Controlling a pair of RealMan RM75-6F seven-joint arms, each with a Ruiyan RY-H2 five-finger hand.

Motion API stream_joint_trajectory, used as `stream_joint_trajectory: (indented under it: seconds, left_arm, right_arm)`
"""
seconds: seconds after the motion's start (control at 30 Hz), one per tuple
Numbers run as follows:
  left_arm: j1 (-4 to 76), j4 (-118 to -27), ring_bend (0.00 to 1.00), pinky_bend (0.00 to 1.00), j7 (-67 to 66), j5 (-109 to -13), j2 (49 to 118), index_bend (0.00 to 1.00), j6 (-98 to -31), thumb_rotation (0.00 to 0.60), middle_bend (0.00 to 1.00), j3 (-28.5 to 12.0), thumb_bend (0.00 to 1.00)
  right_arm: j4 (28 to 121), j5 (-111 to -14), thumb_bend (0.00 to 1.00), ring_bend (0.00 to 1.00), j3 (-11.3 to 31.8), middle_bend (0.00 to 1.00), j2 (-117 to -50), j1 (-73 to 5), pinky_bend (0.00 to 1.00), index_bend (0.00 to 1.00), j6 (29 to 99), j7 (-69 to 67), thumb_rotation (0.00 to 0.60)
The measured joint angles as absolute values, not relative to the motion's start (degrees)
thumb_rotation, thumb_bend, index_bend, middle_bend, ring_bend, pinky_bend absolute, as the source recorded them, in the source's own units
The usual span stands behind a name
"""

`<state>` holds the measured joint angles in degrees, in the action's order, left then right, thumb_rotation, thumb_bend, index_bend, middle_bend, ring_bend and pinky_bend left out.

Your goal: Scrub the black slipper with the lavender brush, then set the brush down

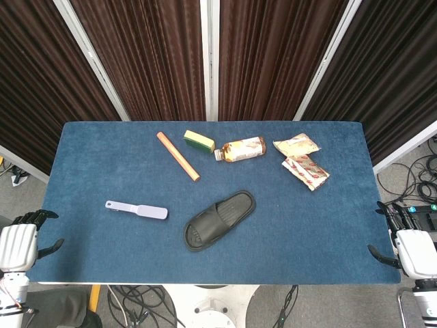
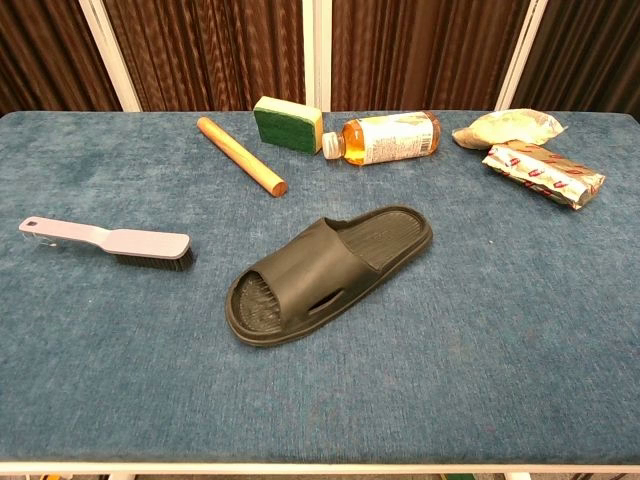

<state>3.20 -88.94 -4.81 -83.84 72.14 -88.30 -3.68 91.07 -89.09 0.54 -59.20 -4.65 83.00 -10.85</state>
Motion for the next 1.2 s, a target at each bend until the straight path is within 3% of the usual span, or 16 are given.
stream_joint_trajectory:
  seconds: [0.57,0.7,0.93,1.2]
  left_arm:
    - [8.5,-90.5,0.41,0.43,-4.9,-83.5,70.0,0.45,-80.0,0.6,0.5,-4.6,0.16]
    - [12.9,-88.1,0.4,0.43,-3.6,-82.5,70.8,0.41,-74.3,0.6,0.47,-6.4,0.16]
    - [21.6,-82.8,0.26,0.37,-3.8,-79.0,74.3,0.29,-61.2,0.6,0.31,-8.6,0.16]
    - [31.1,-76.2,0.25,0.37,-7.4,-71.3,79.1,0.31,-45.4,0.6,0.31,-9.5,0.16]
  right_arm:
    - [91.2,-89.4,0.14,0.05,2.1,0.21,-57.6,-5.2,0.1,0.05,84.1,-10.8,0.6]
    - [92.6,-89.7,0.14,0.05,3.0,0.21,-56.3,-6.4,0.1,0.05,83.8,-9.3,0.6]
    - [95.1,-90.1,0.14,0.05,3.8,0.2,-54.5,-8.0,0.1,0.05,82.7,-7.2,0.6]
    - [96.1,-89.6,0.14,0.05,3.8,0.2,-54.0,-8.2,0.1,0.05,82.1,-6.6,0.6]
